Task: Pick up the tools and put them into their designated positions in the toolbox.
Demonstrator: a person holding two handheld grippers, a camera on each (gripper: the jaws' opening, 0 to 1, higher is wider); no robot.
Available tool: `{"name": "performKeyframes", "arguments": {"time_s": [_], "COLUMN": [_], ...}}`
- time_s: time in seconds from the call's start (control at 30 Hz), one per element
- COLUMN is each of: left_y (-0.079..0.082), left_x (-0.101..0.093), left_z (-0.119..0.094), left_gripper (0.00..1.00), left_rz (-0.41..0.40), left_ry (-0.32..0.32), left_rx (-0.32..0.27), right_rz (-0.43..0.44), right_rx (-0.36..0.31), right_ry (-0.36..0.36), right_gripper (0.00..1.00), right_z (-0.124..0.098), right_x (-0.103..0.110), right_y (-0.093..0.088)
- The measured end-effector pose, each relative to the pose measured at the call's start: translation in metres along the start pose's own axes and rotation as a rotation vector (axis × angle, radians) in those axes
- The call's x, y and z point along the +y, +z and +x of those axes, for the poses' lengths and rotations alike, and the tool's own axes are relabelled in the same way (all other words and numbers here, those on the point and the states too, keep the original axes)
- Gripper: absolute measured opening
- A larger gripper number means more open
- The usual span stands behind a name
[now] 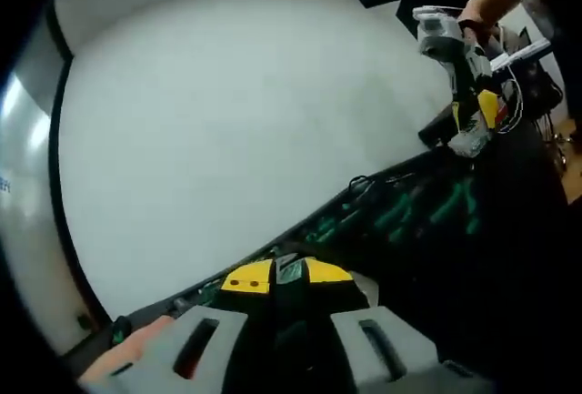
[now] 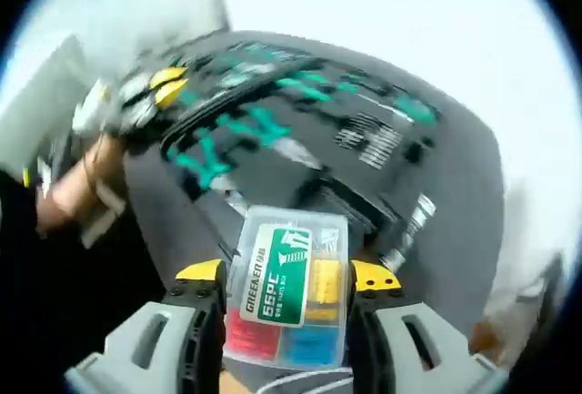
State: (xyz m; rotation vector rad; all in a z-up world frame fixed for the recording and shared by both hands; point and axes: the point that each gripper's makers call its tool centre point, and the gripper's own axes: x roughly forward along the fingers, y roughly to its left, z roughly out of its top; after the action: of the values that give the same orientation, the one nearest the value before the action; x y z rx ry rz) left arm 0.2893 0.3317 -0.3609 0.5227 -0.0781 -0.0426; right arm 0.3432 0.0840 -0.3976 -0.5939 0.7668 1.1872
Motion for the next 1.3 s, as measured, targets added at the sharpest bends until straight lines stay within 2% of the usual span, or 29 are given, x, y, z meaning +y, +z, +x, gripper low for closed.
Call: {"name": "performKeyframes", "arguments": {"time_s": [0.03, 0.07, 0.17, 0.2, 0.27, 0.37, 0.43, 0.47, 0.5, 0.57, 0.6, 0.67, 0.73, 0.77, 0.8, 0.83, 0.87, 0.9, 0.93, 1.0, 1.03, 1.07, 1.1, 1.13, 1.17, 1.2, 1.27, 1.3], "left_y": [0.0, 0.0, 0.0, 0.0, 0.0, 0.0, 0.0, 0.0, 0.002, 0.005, 0.006, 0.009, 0.019, 0.025, 0.03, 0.035, 0.047, 0.055, 0.059, 0.066, 0.065, 0.067, 0.069, 0.064, 0.052, 0.044, 0.036, 0.039], "left_x": [0.0, 0.0, 0.0, 0.0, 0.0, 0.0, 0.0, -0.001, -0.003, -0.006, -0.008, -0.015, -0.017, -0.017, -0.018, -0.021, -0.031, -0.038, -0.045, -0.06, -0.071, -0.082, -0.088, -0.093, -0.091, -0.094, -0.1, -0.103], "left_z": [0.0, 0.0, 0.0, 0.0, 0.0, -0.001, -0.001, -0.001, -0.002, -0.003, -0.003, -0.002, -0.003, -0.003, -0.001, 0.001, 0.006, 0.012, 0.017, 0.031, 0.037, 0.042, 0.046, 0.053, 0.07, 0.076, 0.082, 0.082], "left_gripper": [0.14, 0.14, 0.14, 0.14, 0.14, 0.14, 0.14, 0.14, 0.14, 0.14, 0.14, 0.15, 0.15, 0.16, 0.17, 0.2, 0.23, 0.24, 0.25, 0.27, 0.28, 0.29, 0.29, 0.3, 0.29, 0.27, 0.25, 0.25], "left_rz": [-0.001, -0.001, -0.004, -0.005, -0.005, -0.009, -0.01, -0.009, -0.009, -0.004, 0.004, -0.008, -0.117, -0.183, -0.307, -0.381, -0.409, -0.381, -0.325, -0.219, -0.16, -0.124, -0.107, -0.039, 0.022, 0.048, 0.061, 0.056], "left_ry": [0.0, 0.0, -0.001, -0.001, 0.0, -0.001, -0.003, -0.007, -0.015, -0.024, -0.03, -0.069, -0.12, -0.151, -0.172, -0.203, -0.268, -0.31, -0.336, -0.408, -0.465, -0.522, -0.543, -0.557, -0.565, -0.581, -0.604, -0.61], "left_rx": [0.001, 0.001, 0.002, 0.002, 0.003, 0.007, 0.008, 0.009, 0.002, -0.011, -0.014, -0.023, -0.059, -0.073, -0.07, -0.052, -0.057, -0.063, -0.046, -0.033, -0.017, -0.018, -0.019, -0.007, 0.022, 0.055, 0.096, 0.086], "right_rz": [0.007, 0.004, -0.169, -0.19, -0.317, -0.612, -0.737, -0.775, -0.721, -0.607, -0.575, -0.549, -0.39, -0.303, -0.202, -0.113, -0.104, -0.096, -0.085, -0.003, -0.032, -0.014, 0.008, 0.058, 0.126, 0.161, 0.227, 0.271], "right_rx": [0.014, 0.013, 0.02, 0.036, 0.051, 0.042, 0.088, 0.073, 0.029, -0.04, -0.095, -0.149, -0.192, -0.231, -0.262, -0.26, -0.308, -0.362, -0.351, -0.44, -0.458, -0.499, -0.499, -0.553, -0.619, -0.648, -0.637, -0.633], "right_ry": [0.046, 0.05, 0.099, 0.14, 0.184, 0.253, 0.246, 0.232, 0.212, 0.221, 0.2, 0.112, 0.028, 0.017, 0.013, -0.014, -0.003, 0.022, 0.006, -0.031, -0.039, -0.076, -0.085, -0.114, -0.173, -0.251, -0.384, -0.391], "right_gripper": [0.5, 0.5, 0.5, 0.5, 0.5, 0.5, 0.49, 0.46, 0.46, 0.47, 0.48, 0.47, 0.4, 0.34, 0.33, 0.33, 0.33, 0.31, 0.27, 0.12, 0.02, 0.0, 0.0, 0.0, 0.0, 0.0, 0.0, 0.0], "right_z": [0.007, 0.011, 0.024, 0.027, 0.031, 0.033, 0.035, 0.035, 0.033, 0.016, 0.006, -0.017, -0.036, -0.048, -0.057, -0.063, -0.067, -0.068, -0.065, -0.056, -0.048, -0.04, -0.03, -0.028, -0.028, -0.029, -0.029, -0.027], "right_x": [0.008, 0.008, 0.018, 0.023, 0.032, 0.043, 0.047, 0.049, 0.053, 0.065, 0.065, 0.056, 0.051, 0.057, 0.066, 0.074, 0.092, 0.12, 0.132, 0.145, 0.146, 0.14, 0.137, 0.129, 0.115, 0.097, 0.068, 0.06], "right_y": [0.006, 0.012, 0.029, 0.033, 0.039, 0.049, 0.051, 0.057, 0.067, 0.084, 0.093, 0.101, 0.1, 0.096, 0.088, 0.073, 0.063, 0.046, 0.029, 0.018, 0.014, 0.015, 0.012, 0.017, 0.023, 0.022, 0.01, 0.005]}}
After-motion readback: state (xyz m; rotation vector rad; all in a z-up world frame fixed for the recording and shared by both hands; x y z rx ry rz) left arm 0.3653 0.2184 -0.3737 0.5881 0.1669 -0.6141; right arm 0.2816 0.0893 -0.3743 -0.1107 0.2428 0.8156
